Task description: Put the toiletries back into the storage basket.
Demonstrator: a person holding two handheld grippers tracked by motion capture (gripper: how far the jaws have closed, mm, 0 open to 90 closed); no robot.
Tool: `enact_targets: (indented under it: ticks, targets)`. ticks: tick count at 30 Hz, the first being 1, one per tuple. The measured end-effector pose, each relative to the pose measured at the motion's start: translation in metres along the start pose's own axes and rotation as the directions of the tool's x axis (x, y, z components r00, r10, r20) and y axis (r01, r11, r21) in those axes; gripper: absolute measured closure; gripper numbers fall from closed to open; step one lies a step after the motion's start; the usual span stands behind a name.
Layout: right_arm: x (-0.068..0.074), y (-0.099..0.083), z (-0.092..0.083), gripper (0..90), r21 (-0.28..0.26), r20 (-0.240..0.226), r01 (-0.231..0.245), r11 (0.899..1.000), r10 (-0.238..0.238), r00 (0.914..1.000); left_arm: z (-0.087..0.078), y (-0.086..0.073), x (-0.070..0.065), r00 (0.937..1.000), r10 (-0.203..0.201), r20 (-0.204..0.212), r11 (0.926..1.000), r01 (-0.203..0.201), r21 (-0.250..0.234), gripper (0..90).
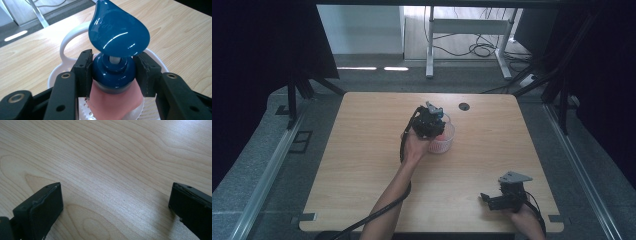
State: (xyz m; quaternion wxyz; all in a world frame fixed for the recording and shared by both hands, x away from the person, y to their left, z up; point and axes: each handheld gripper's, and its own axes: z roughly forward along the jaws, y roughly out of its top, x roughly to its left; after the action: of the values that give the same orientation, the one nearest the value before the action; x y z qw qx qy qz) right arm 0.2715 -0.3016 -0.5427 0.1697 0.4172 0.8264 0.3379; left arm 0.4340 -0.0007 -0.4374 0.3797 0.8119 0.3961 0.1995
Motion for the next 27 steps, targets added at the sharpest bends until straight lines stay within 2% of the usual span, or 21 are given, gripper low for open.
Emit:
enact_targets:
  ticks: [5,10,15,19,24,27]
  targets:
    - [0.0001,0.0001,0.0001,0.0,0.0,0.0,0.0,1.0,0.0,1.0,0.0005,0.0002,0.0051,0.9999,-0.01,0.002,0.9995,0.01,0.029,49.7]
    - [0.0,0.0,0.0002,0.0,-0.001,0.0,0.002,1.0,-0.002,1.0,0.001,-0.0001,0.0047,0.9999,-0.015,0.0,0.9995,0.015,0.027,48.5]
    - [0.0001,0.0001,0.0001,0.0,0.0,-0.001,0.0,1.0,0.0,1.0,-0.001,0.0014,0.004,0.9996,-0.028,-0.003,0.9995,0.028,0.013,42.4]
    - [0.0001,0.0001,0.0001,0.0,0.0,-0.001,0.0,1.0,0.0,1.0,-0.0036,0.0022,0.0052,0.9993,-0.037,-0.007,0.9993,0.037,0.003,35.5]
    - [0.0001,0.0001,0.0001,0.0,0.0,-0.001,0.0,1.0,0.0,1.0,-0.0054,0.0015,0.0067,0.9984,-0.055,0.016,0.9984,0.055,-0.012,25.9]
    - [0.0001,0.0001,0.0001,0.0,0.0,-0.001,0.0,1.0,0.0,1.0,-0.0059,0.0011,0.0076,0.9979,-0.062,0.018,0.9978,0.063,-0.02,16.6]
